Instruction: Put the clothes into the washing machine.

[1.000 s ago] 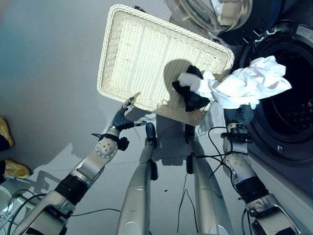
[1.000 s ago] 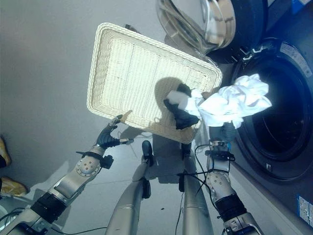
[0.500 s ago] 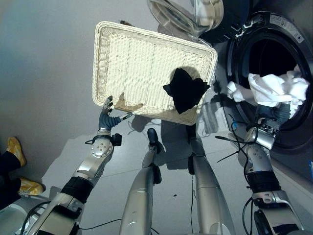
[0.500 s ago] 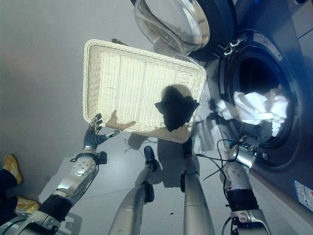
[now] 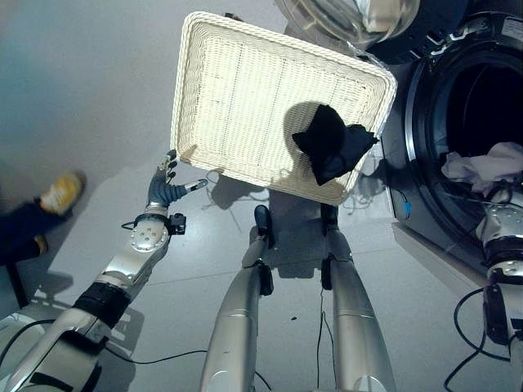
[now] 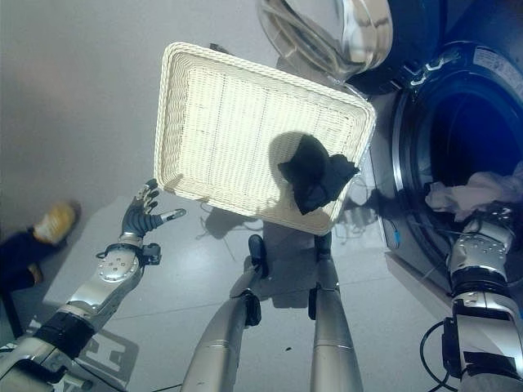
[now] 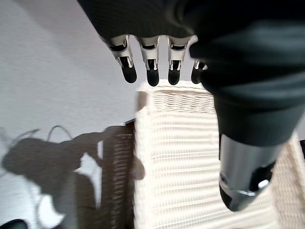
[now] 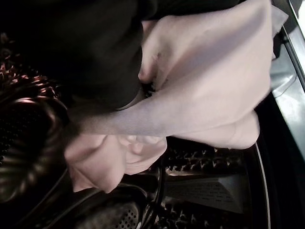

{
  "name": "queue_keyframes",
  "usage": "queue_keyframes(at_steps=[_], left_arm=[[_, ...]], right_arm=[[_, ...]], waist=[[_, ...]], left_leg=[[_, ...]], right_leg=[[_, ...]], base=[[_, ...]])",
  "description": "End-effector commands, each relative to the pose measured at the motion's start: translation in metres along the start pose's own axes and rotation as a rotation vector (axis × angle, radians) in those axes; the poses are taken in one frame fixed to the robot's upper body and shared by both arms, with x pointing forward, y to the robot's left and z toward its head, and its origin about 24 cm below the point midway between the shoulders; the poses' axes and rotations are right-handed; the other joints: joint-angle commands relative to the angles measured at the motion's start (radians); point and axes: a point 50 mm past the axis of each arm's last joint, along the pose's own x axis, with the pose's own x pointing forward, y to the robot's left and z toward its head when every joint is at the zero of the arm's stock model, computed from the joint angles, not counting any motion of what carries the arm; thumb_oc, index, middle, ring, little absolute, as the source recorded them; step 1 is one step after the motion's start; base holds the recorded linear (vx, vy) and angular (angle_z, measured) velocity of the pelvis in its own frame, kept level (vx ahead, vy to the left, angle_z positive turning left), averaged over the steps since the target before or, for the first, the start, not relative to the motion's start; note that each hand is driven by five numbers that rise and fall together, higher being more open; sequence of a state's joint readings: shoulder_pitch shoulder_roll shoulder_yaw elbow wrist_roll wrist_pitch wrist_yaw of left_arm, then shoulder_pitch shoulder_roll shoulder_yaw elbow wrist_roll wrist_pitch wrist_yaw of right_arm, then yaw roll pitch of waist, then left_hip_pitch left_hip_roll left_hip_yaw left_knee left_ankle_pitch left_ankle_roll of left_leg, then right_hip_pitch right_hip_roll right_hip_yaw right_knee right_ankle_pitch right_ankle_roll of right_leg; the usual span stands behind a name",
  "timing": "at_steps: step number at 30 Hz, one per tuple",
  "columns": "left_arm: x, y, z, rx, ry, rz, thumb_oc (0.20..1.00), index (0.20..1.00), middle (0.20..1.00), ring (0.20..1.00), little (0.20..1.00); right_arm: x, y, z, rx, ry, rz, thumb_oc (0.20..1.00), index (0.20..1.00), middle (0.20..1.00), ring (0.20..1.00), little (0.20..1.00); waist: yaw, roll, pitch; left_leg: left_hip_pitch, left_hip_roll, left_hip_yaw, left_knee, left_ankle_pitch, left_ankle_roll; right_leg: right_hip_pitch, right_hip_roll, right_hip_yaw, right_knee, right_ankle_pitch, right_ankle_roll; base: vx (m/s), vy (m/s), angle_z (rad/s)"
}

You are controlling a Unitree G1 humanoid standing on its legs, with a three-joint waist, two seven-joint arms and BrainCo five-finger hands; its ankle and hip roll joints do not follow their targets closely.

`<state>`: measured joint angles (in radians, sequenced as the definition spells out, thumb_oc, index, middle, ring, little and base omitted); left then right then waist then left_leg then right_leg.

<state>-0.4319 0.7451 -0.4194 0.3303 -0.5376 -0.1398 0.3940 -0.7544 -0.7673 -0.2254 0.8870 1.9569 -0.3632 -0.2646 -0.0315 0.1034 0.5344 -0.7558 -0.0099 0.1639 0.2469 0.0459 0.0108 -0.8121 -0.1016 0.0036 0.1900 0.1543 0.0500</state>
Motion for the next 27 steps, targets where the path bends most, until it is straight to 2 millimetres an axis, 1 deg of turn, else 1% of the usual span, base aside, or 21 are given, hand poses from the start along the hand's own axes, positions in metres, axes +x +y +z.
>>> queue_keyframes(at_steps=[1, 2, 3, 4, 5, 6, 8, 9, 13, 15, 16, 17, 20, 21, 22, 23, 24, 26, 27], left_arm=[[-0.007, 0.006, -0.01, -0.039, 0.027, 0.032, 1.0, 1.0, 1.0, 1.0, 1.0], [-0.007, 0.005, -0.01, -0.036, 0.029, 0.031, 1.0, 1.0, 1.0, 1.0, 1.0], [-0.009, 0.005, -0.014, -0.037, 0.036, 0.022, 1.0, 1.0, 1.0, 1.0, 1.0], [-0.01, 0.004, -0.016, -0.038, 0.043, 0.014, 1.0, 1.0, 1.0, 1.0, 1.0], [-0.016, -0.001, -0.022, -0.039, 0.056, 0.004, 1.0, 1.0, 1.0, 1.0, 1.0], [-0.019, -0.003, -0.026, -0.044, 0.066, -0.001, 1.0, 1.0, 1.0, 1.0, 1.0], [-0.023, -0.008, -0.031, -0.054, 0.074, -0.006, 1.0, 1.0, 1.0, 1.0, 1.0], [-0.026, -0.013, -0.032, -0.072, 0.085, -0.012, 1.0, 1.0, 1.0, 1.0, 1.0], [-0.026, -0.016, -0.034, -0.085, 0.092, -0.02, 1.0, 1.0, 1.0, 1.0, 1.0], [-0.026, -0.015, -0.033, -0.081, 0.089, -0.021, 1.0, 1.0, 1.0, 1.0, 1.0], [-0.025, -0.014, -0.032, -0.083, 0.088, -0.019, 1.0, 1.0, 1.0, 1.0, 1.0], [-0.027, -0.013, -0.033, -0.086, 0.084, -0.02, 1.0, 1.0, 1.0, 1.0, 1.0], [-0.03, -0.017, -0.035, -0.104, 0.089, -0.016, 1.0, 1.0, 1.0, 1.0, 1.0], [-0.032, -0.019, -0.036, -0.113, 0.091, -0.014, 1.0, 1.0, 1.0, 1.0, 1.0], [-0.033, -0.024, -0.039, -0.124, 0.093, -0.013, 1.0, 1.0, 1.0, 1.0, 1.0], [-0.034, -0.025, -0.039, -0.127, 0.095, -0.013, 1.0, 1.0, 1.0, 1.0, 1.0], [-0.035, -0.029, -0.041, -0.139, 0.101, -0.01, 1.0, 1.0, 1.0, 1.0, 1.0], [-0.036, -0.032, -0.044, -0.151, 0.107, -0.006, 1.0, 1.0, 1.0, 1.0, 1.0], [-0.036, -0.033, -0.046, -0.156, 0.11, -0.002, 1.0, 1.0, 1.0, 1.0, 1.0]], right_arm=[[-0.002, 0.067, 0.112, 0.0, -0.301, 0.165, 0.526, 0.526, 0.526, 0.526, 0.526], [-0.002, 0.07, 0.111, -0.002, -0.29, 0.172, 0.46, 0.46, 0.46, 0.46, 0.46], [-0.003, 0.074, 0.109, 0.007, -0.281, 0.185, 0.586, 0.586, 0.586, 0.586, 0.586], [-0.004, 0.082, 0.108, 0.03, -0.3, 0.215, 1.0, 1.0, 1.0, 1.0, 1.0], [-0.01, 0.094, 0.108, 0.094, -0.361, 0.27, 1.0, 1.0, 1.0, 1.0, 1.0], [-0.012, 0.099, 0.107, 0.122, -0.381, 0.295, 1.0, 1.0, 1.0, 1.0, 1.0], [-0.015, 0.103, 0.105, 0.148, -0.395, 0.33, 1.0, 1.0, 1.0, 1.0, 1.0], [-0.013, 0.102, 0.096, 0.13, -0.353, 0.348, 1.0, 1.0, 1.0, 1.0, 1.0], [-0.002, 0.09, 0.061, -0.088, -0.101, 0.283, 1.0, 1.0, 1.0, 1.0, 1.0], [0.0, 0.085, 0.049, -0.194, -0.049, 0.307, 1.0, 1.0, 1.0, 1.0, 1.0], [0.001, 0.084, 0.047, -0.243, -0.047, 0.326, 1.0, 1.0, 1.0, 1.0, 1.0], [-0.001, 0.081, 0.046, -0.336, -0.117, 0.382, 1.0, 1.0, 1.0, 1.0, 1.0], [-0.01, 0.084, 0.039, -0.399, -0.212, 0.489, 1.0, 1.0, 1.0, 1.0, 1.0], [-0.014, 0.085, 0.037, -0.435, -0.262, 0.529, 1.0, 1.0, 1.0, 1.0, 1.0], [-0.02, 0.087, 0.031, -0.435, -0.297, 0.56, 1.0, 1.0, 1.0, 1.0, 1.0], [-0.021, 0.087, 0.029, -0.436, -0.297, 0.571, 1.0, 1.0, 1.0, 1.0, 1.0], [-0.023, 0.086, 0.021, -0.458, -0.28, 0.605, 1.0, 1.0, 1.0, 1.0, 1.0], [-0.022, 0.075, 0.008, -0.449, -0.192, 0.623, 1.0, 1.0, 1.0, 1.0, 1.0], [-0.019, 0.063, 0.001, -0.443, -0.13, 0.619, 1.0, 1.0, 1.0, 1.0, 1.0]], waist=[[-0.035, 0.038, -0.014], [-0.034, 0.04, -0.014], [-0.028, 0.045, -0.014], [-0.023, 0.05, -0.014], [-0.017, 0.061, -0.014], [-0.016, 0.067, -0.014], [-0.014, 0.078, -0.014], [-0.013, 0.088, -0.014], [-0.008, 0.099, -0.014], [-0.002, 0.099, -0.014], [-0.001, 0.099, -0.014], [0.001, 0.101, -0.014], [-0.001, 0.111, -0.014], [-0.001, 0.115, -0.014], [-0.001, 0.122, -0.014], [-0.001, 0.123, -0.014], [-0.001, 0.129, -0.014], [-0.002, 0.135, -0.014], [-0.001, 0.138, -0.014]], left_leg=[[0.013, -0.038, -0.023, -0.017, -0.012, -0.054], [0.007, -0.037, -0.025, -0.01, -0.014, -0.055], [0.001, -0.037, -0.03, -0.002, -0.016, -0.056], [-0.002, -0.036, -0.033, -0.001, -0.017, -0.057], [-0.005, -0.034, -0.035, 0.002, -0.018, -0.06], [-0.005, -0.033, -0.036, 0.003, -0.018, -0.062], [-0.005, -0.033, -0.035, 0.003, -0.018, -0.063], [-0.007, -0.031, -0.034, 0.006, -0.017, -0.066], [-0.019, -0.028, -0.029, 0.008, -0.012, -0.069], [-0.023, -0.024, -0.028, 0.001, -0.006, -0.068], [-0.025, -0.024, -0.029, -0.004, -0.004, -0.068], [-0.028, -0.022, -0.03, -0.015, 0.004, -0.068], [-0.025, -0.023, -0.029, -0.035, 0.013, -0.068], [-0.023, -0.025, -0.028, -0.046, 0.018, -0.068], [-0.019, -0.026, -0.025, -0.056, 0.023, -0.068], [-0.018, -0.027, -0.024, -0.059, 0.024, -0.069], [-0.014, -0.03, -0.025, -0.068, 0.027, -0.071], [-0.008, -0.03, -0.02, -0.082, 0.034, -0.073], [-0.005, -0.031, -0.021, -0.094, 0.041, -0.074]], right_leg=[[-0.016, 0.08, -0.107, 0.181, -0.17, -0.007], [-0.022, 0.08, -0.108, 0.191, -0.176, -0.009], [-0.03, 0.079, -0.112, 0.208, -0.186, -0.012], [-0.034, 0.078, -0.116, 0.216, -0.194, -0.014], [-0.038, 0.075, -0.121, 0.226, -0.204, -0.017], [-0.04, 0.074, -0.121, 0.23, -0.209, -0.017], [-0.043, 0.073, -0.12, 0.235, -0.215, -0.018], [-0.048, 0.073, -0.118, 0.243, -0.222, -0.019], [-0.061, 0.073, -0.117, 0.248, -0.223, -0.023], [-0.065, 0.075, -0.118, 0.244, -0.222, -0.025], [-0.066, 0.075, -0.12, 0.242, -0.22, -0.025], [-0.068, 0.076, -0.122, 0.231, -0.214, -0.024], [-0.067, 0.082, -0.117, 0.22, -0.213, -0.024], [-0.067, 0.084, -0.115, 0.214, -0.211, -0.022], [-0.066, 0.086, -0.112, 0.206, -0.21, -0.022], [-0.066, 0.086, -0.111, 0.204, -0.209, -0.021], [-0.062, 0.088, -0.108, 0.197, -0.209, -0.019], [-0.06, 0.089, -0.105, 0.184, -0.204, -0.019], [-0.057, 0.089, -0.104, 0.175, -0.199, -0.017]], base=[[0.02, -0.068, -0.03], [0.03, -0.082, -0.03], [0.04, -0.115, -0.05], [0.05, -0.109, -0.05], [0.05, -0.049, -0.04], [0.04, -0.003, -0.05], [0.02, 0.031, -0.08], [0.01, 0.036, -0.08], [0.0, 0.011, -0.01], [-0.01, 0.0, 0.02], [0.0, 0.0, 0.0], [0.0, 0.0, 0.0], [-0.02, 0.056, 0.0], [-0.03, 0.099, -0.03], [-0.03, 0.094, -0.03], [-0.03, 0.11, -0.02], [-0.03, 0.101, -0.02], [-0.04, 0.097, -0.01], [-0.04, 0.069, 0.0]])
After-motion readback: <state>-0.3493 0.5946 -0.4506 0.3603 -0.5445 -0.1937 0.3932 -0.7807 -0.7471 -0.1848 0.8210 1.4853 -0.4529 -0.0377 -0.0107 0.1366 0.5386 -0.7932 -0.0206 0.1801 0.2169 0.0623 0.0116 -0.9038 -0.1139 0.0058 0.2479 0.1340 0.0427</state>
